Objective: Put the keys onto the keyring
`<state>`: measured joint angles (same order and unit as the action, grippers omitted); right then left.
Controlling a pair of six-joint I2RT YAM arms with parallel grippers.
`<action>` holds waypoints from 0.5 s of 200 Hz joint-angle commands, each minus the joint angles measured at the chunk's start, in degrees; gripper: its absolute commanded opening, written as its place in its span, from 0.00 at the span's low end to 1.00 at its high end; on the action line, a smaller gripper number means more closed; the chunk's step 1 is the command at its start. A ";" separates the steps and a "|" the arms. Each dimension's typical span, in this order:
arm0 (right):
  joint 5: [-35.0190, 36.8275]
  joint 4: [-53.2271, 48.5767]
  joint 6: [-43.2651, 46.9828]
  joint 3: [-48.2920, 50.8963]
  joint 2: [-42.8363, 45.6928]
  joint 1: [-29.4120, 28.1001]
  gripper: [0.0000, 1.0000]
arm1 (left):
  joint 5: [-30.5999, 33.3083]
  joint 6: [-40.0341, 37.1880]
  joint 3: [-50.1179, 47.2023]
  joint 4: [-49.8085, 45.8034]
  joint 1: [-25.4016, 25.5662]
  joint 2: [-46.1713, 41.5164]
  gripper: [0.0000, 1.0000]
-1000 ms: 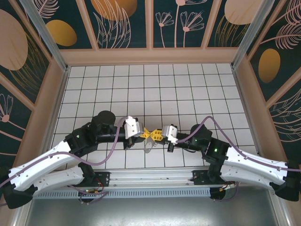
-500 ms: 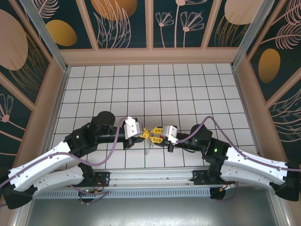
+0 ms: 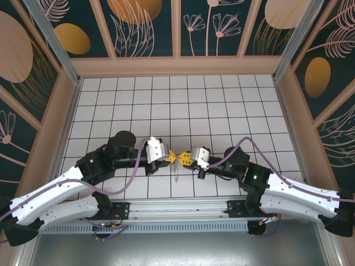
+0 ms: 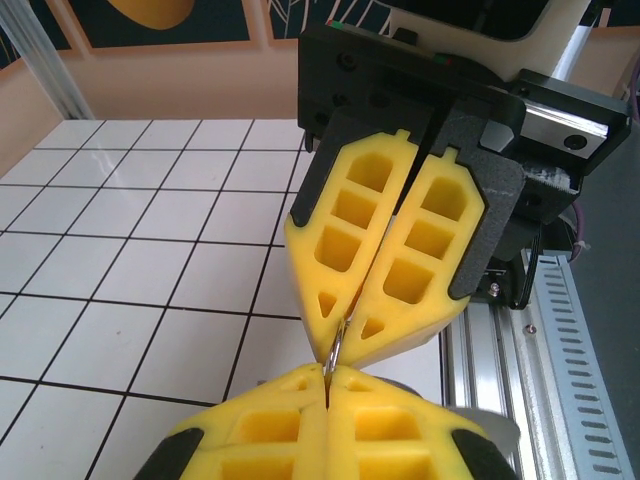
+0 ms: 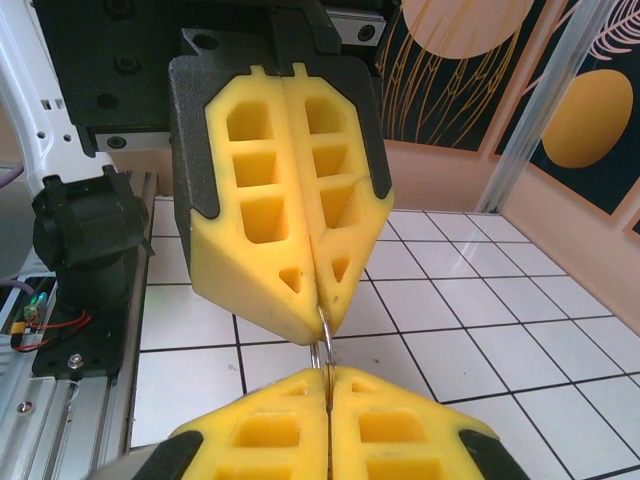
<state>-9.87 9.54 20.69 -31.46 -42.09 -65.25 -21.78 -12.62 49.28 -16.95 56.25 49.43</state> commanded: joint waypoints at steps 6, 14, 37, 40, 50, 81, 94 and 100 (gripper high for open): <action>0.31 1.86 0.41 -1.41 0.26 -0.27 0.08 | -1.13 -0.29 0.21 0.11 0.28 -0.21 0.00; 0.29 2.10 0.45 -1.28 0.29 -0.34 0.08 | -1.11 -0.26 0.29 0.02 0.20 -0.12 0.00; 0.25 2.43 0.67 -1.14 0.41 -0.29 0.00 | -1.56 -0.06 0.56 0.01 0.20 0.06 0.00; 0.14 2.48 0.69 -1.14 0.42 -0.30 0.00 | -1.67 0.03 0.56 0.07 0.20 0.12 0.00; -0.34 2.96 0.76 -1.00 0.73 -0.25 0.00 | -1.86 0.15 0.58 0.14 0.25 0.31 0.02; -2.10 4.62 0.59 -0.37 1.63 -0.23 0.00 | -1.94 0.49 0.04 1.10 0.27 0.50 0.20; -2.91 5.08 0.39 -0.42 1.66 -0.23 0.00 | -2.20 0.65 -0.22 1.80 0.20 0.49 0.22; -3.24 5.22 0.41 -0.40 1.61 -0.25 0.00 | -2.33 0.73 -0.23 2.04 0.20 0.53 0.23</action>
<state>-11.00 10.26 20.71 -31.46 -41.80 -65.25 -22.37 -12.34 49.28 -16.78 56.25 49.91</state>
